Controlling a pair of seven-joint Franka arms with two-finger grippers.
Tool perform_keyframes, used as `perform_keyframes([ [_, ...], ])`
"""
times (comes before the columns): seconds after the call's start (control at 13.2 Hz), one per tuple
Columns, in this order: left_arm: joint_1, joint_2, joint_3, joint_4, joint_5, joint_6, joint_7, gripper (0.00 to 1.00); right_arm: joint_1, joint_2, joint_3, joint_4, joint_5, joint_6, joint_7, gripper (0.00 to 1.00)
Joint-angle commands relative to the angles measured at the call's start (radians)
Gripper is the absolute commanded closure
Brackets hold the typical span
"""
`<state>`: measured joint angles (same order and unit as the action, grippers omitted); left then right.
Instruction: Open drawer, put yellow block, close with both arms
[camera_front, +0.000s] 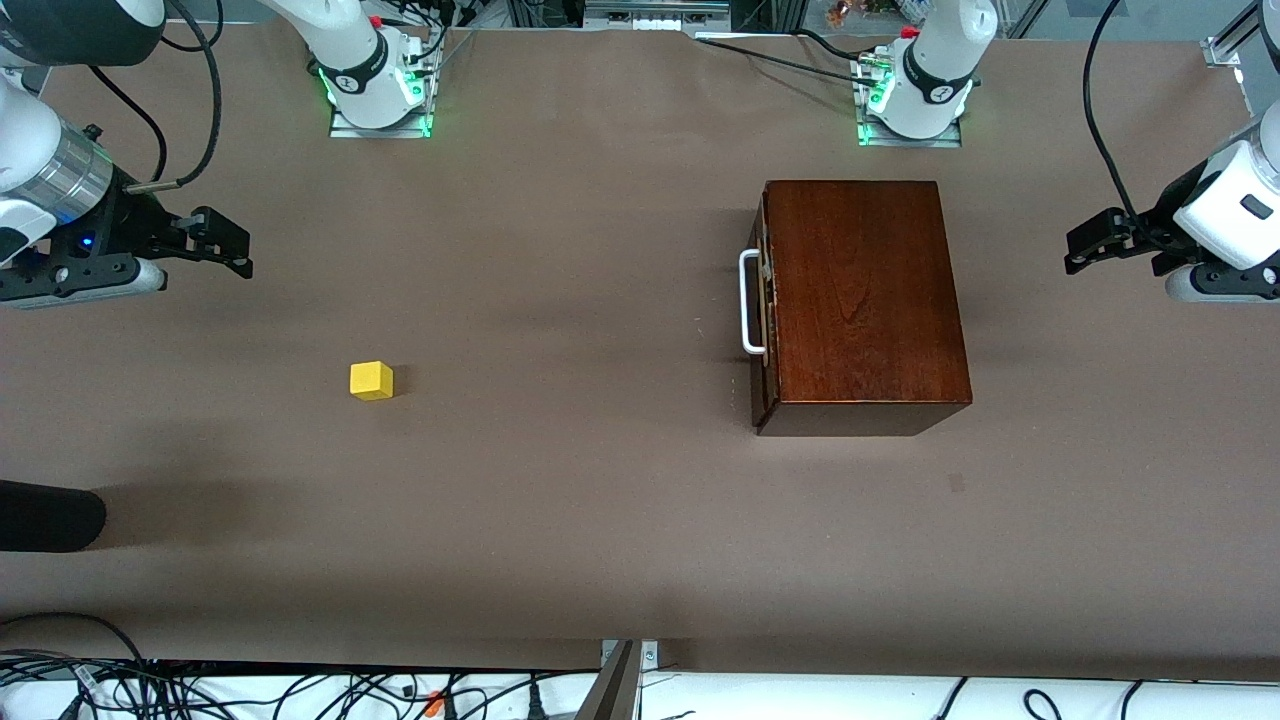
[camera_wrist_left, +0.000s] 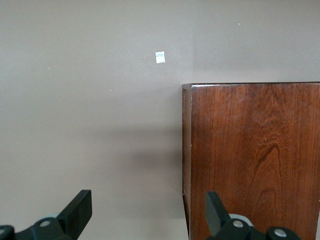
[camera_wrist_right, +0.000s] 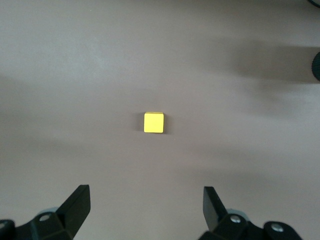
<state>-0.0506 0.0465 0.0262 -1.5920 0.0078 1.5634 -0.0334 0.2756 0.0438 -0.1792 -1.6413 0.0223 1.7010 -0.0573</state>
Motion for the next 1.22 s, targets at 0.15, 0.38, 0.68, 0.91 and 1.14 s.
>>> perform_keyframes([
  [0.15,0.003,0.006,-0.003,0.015,-0.011,-0.011,-0.006,0.0,0.002,0.01,0.0,0.028,-0.015,-0.017,0.013,0.0],
  [0.38,0.006,0.007,-0.003,0.017,-0.011,-0.057,-0.014,0.0,0.002,0.01,0.0,0.028,-0.015,-0.02,0.013,0.0],
  [0.68,-0.006,0.053,-0.006,0.082,0.004,-0.088,-0.014,0.0,0.0,0.011,-0.002,0.028,-0.013,-0.018,0.013,0.0],
  [0.91,-0.009,0.056,-0.069,0.083,0.012,-0.089,0.027,0.0,0.0,0.011,-0.002,0.028,-0.013,-0.017,0.013,0.0],
  [1.14,-0.009,0.111,-0.199,0.079,0.009,-0.072,-0.044,0.0,0.0,0.011,-0.002,0.028,-0.013,-0.018,0.013,0.0],
])
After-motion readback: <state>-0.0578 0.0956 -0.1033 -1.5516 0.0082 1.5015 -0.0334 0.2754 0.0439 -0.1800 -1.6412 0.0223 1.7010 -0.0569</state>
